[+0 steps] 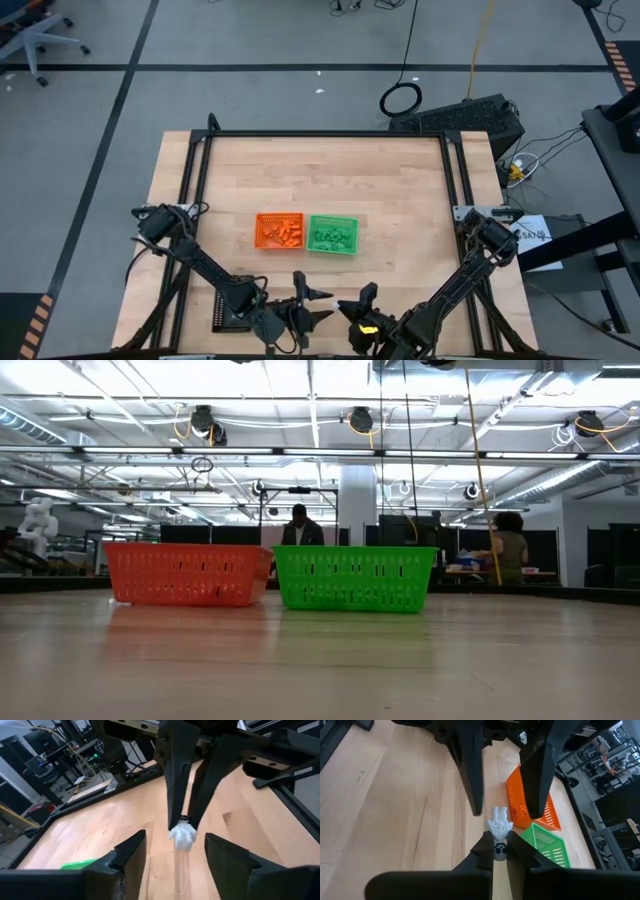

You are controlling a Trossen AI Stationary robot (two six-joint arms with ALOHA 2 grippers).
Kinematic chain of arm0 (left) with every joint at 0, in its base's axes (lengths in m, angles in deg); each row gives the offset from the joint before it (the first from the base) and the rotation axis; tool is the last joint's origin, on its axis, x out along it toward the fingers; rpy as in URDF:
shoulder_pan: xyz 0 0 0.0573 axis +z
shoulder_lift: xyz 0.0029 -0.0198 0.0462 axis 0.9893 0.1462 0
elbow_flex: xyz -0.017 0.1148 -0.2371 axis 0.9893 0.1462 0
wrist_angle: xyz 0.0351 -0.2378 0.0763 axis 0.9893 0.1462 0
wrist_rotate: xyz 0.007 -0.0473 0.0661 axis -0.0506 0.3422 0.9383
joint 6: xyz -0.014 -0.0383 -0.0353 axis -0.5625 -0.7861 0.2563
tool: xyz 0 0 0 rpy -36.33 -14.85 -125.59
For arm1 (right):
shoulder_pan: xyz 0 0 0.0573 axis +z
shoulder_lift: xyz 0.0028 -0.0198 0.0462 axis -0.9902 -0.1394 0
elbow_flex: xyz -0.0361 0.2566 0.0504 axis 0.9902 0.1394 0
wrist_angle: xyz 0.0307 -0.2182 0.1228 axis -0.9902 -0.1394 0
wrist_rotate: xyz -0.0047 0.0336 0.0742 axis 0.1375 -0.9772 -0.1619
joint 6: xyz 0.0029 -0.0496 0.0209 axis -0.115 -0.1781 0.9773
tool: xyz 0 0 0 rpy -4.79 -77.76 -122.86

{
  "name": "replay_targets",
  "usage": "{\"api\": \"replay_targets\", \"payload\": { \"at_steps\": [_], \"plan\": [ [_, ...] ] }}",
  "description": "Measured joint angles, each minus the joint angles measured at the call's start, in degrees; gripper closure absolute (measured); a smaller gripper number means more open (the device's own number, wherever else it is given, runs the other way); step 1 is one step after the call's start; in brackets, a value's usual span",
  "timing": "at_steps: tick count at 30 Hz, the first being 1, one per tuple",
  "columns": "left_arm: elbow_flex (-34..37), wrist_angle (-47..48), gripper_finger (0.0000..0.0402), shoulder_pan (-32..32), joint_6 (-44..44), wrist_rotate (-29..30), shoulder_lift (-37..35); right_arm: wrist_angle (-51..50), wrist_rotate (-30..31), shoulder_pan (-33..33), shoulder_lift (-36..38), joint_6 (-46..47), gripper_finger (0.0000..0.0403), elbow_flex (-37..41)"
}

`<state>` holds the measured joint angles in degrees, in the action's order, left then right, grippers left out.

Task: Sort Halloween decoration
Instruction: Put the white skeleton toy into the black bin

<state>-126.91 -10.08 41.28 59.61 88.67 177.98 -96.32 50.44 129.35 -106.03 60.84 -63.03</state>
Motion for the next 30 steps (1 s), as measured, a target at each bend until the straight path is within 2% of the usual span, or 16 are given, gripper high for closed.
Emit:
{"api": "replay_targets", "payload": {
  "at_steps": [7,22,30],
  "plan": [
    [0.0,0.0,0.0243,0.0,-1.1,-0.2,0.0,0.5,0.0,-0.1,0.0,0.0,0.0396,0.0],
    [0.0,1.8,0.0252,-0.1,-1.5,-0.2,0.0,2.6,0.0,-0.4,0.0,-0.2,0.0396,0.0],
    [0.0,1.7,0.0311,-0.1,-1.5,-0.2,0.0,2.6,0.0,-0.5,0.0,-0.2,0.0396,0.0]
  ]
}}
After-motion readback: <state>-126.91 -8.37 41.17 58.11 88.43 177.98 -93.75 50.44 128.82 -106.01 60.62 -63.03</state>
